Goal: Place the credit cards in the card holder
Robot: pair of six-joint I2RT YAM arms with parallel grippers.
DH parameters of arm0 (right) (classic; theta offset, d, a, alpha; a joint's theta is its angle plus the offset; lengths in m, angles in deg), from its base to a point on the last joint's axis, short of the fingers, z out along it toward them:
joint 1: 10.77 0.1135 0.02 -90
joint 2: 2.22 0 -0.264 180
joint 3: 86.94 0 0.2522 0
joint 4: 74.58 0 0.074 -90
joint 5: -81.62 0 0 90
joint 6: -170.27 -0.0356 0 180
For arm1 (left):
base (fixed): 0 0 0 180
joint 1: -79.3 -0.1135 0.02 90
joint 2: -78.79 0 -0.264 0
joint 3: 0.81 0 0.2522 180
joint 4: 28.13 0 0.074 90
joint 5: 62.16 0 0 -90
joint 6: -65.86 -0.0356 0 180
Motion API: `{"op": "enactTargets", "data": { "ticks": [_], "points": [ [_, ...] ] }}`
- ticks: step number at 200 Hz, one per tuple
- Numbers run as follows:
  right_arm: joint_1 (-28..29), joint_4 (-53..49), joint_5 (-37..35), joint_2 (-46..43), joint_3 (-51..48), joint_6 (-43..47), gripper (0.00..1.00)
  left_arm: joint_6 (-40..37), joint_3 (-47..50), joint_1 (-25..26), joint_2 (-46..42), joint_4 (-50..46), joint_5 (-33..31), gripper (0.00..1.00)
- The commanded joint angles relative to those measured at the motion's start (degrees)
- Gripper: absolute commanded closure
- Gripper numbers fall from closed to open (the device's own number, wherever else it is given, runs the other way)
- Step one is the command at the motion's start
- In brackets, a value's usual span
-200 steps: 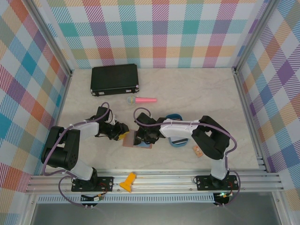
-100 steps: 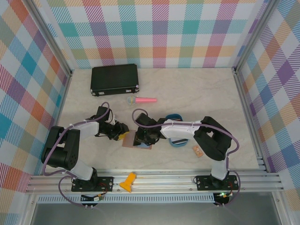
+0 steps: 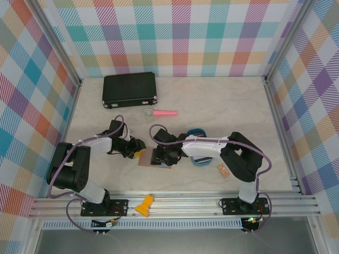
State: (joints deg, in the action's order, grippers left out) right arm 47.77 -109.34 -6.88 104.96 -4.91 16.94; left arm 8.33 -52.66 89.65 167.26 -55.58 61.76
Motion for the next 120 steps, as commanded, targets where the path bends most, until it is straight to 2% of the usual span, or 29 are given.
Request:
{"op": "enactTargets", "data": {
  "ticks": [1,62,120],
  "points": [
    [-0.1,-3.8,-2.1,-2.5,1.2,3.8,0.56,-1.1,1.9,0.1,2.7,-9.2,-5.5,0.60],
    [-1.8,-6.5,-0.2,-1.4,4.9,9.0,0.45,-1.0,2.0,0.1,2.8,-8.7,-5.3,0.60],
    [-1.8,-12.6,-1.5,3.1,11.6,7.8,0.45,-0.1,2.3,0.1,2.5,-7.7,-4.2,0.60]
  ]
}}
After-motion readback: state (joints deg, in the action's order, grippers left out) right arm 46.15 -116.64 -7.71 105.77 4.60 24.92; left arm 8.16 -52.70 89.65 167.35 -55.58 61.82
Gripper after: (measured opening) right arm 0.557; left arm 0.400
